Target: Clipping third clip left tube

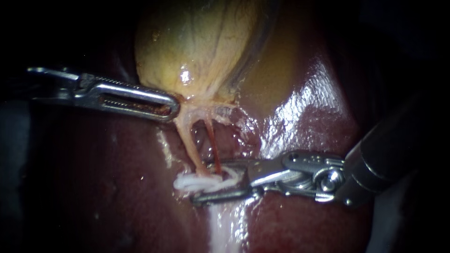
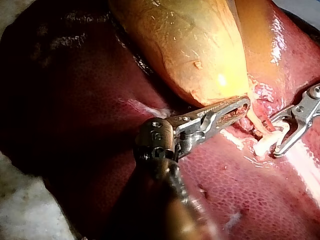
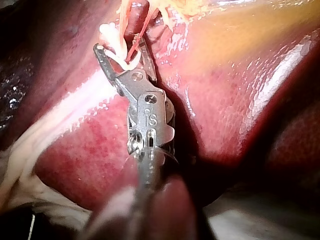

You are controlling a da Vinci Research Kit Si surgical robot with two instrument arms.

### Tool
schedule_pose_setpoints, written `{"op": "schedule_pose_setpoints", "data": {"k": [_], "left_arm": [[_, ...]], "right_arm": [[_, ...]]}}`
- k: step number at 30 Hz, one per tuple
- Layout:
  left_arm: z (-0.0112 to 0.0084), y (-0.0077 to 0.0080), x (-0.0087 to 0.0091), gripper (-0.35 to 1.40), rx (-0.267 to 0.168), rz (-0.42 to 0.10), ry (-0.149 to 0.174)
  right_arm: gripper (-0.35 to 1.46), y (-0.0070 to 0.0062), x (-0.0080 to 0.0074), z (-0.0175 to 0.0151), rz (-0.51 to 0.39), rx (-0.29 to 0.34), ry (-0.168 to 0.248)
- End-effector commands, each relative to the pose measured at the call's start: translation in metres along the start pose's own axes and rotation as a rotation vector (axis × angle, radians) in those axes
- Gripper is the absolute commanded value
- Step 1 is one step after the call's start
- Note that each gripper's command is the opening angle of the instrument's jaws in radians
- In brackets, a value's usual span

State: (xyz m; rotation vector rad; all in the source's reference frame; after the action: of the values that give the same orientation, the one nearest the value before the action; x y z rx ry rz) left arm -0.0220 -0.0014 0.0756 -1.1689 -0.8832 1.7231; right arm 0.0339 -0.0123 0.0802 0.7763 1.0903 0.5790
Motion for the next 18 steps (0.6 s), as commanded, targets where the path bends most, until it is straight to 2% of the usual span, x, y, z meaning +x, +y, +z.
{"op": "schedule_pose_setpoints", "data": {"k": [1, 11, 18], "left_arm": [[0.0, 0.0, 0.0, -0.35, 0.0, 0.0, 0.0], [0.0, 0.0001, 0.0, -0.35, 0.0, 0.0, 0.0], [-0.0001, 0.0001, 0.0, -0.35, 0.0, 0.0, 0.0]], "right_arm": [[0.49, 0.0, 0.0, 0.0, 0.0, 0.0, 0.0], [0.49, -0.0001, 0.0001, -0.0001, 0.0, 0.001, 0.0], [0.49, -0.0001, 0.0009, -0.0012, 0.007, 0.005, 0.0]]}}
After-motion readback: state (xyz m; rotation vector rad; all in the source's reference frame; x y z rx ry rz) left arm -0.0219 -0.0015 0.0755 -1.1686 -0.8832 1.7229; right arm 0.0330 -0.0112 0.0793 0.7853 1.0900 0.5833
